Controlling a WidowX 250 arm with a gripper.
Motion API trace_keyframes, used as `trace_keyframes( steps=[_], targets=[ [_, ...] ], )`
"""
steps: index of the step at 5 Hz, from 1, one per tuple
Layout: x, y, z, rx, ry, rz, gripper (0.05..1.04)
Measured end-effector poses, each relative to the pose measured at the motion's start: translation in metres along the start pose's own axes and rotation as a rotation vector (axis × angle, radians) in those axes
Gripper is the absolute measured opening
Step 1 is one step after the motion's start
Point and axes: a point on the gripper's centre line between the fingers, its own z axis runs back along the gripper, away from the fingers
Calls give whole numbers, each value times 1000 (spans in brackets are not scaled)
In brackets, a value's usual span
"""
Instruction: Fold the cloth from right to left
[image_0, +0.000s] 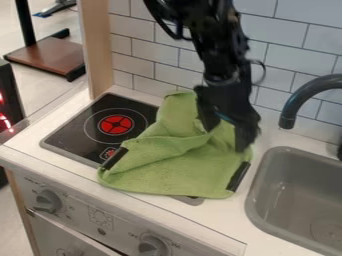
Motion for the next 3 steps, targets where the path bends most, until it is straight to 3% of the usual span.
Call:
trace_keyframes(
  steps=[2, 3],
  targets=[
    [-5, -11, -38, 1, 64, 26, 998],
    [-4, -12, -51, 7, 91, 23, 945]
  ],
)
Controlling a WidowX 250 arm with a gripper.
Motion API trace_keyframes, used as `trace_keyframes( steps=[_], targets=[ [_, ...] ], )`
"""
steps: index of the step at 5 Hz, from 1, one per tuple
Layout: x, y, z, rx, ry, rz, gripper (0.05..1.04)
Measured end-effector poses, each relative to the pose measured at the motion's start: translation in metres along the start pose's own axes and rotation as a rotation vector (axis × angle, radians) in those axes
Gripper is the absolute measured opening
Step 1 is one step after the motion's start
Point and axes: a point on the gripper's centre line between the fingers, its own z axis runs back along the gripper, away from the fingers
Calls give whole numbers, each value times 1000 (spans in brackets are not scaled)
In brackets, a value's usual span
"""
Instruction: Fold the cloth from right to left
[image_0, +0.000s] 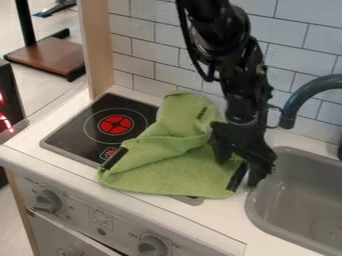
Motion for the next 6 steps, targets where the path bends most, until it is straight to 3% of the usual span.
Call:
trace_keyframes(
  steps=[1, 2, 3, 4, 6],
  targets=[
    [3, -1, -4, 14, 4, -8, 709],
    [5, 3, -3, 42, -6, -2, 399],
    [2, -1, -5, 37, 1, -8, 196],
    [0, -5, 1, 15, -6, -15, 94],
    [4, -7, 39, -40, -65, -33, 68]
  ],
)
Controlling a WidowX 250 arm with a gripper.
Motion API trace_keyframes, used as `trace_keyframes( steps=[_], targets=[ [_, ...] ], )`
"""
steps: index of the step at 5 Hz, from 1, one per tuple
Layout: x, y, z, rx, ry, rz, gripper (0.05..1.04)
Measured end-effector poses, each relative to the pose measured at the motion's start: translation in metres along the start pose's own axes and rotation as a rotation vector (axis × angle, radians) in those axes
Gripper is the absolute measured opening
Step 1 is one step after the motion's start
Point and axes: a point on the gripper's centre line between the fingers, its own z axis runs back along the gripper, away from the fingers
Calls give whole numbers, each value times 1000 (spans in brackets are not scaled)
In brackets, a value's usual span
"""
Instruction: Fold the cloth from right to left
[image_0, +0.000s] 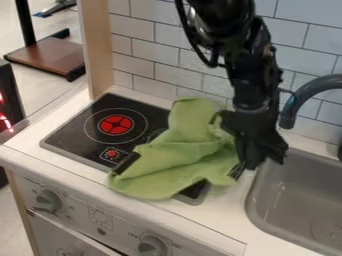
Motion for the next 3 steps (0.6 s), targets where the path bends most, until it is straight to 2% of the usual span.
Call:
trace_keyframes(
  steps=[1, 2, 3],
  targets=[
    [-1, 17, 29, 4, -54, 36, 68],
    [-17, 57, 45, 35, -73, 154, 68],
    [-35, 83, 48, 59, -60, 234, 68]
  ],
)
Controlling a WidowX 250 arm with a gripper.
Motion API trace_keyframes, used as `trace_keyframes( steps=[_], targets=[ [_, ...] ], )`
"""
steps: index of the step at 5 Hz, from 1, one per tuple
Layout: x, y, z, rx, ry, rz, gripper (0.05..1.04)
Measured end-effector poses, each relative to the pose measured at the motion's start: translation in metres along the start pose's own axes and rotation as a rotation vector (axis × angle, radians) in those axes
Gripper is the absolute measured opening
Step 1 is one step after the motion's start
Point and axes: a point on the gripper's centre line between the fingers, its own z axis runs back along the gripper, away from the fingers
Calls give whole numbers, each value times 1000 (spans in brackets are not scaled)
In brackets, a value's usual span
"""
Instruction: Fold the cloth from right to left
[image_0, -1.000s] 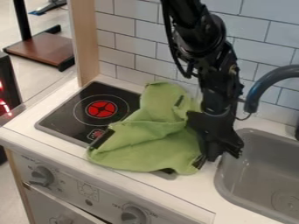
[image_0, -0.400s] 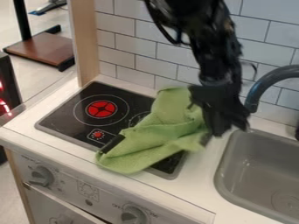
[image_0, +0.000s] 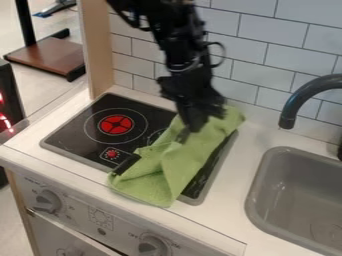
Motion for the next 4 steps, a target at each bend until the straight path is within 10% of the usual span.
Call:
trace_keyframes(
  steps=[4],
  targets=[
    [-37, 64, -41, 5, 118, 173, 65]
  ],
)
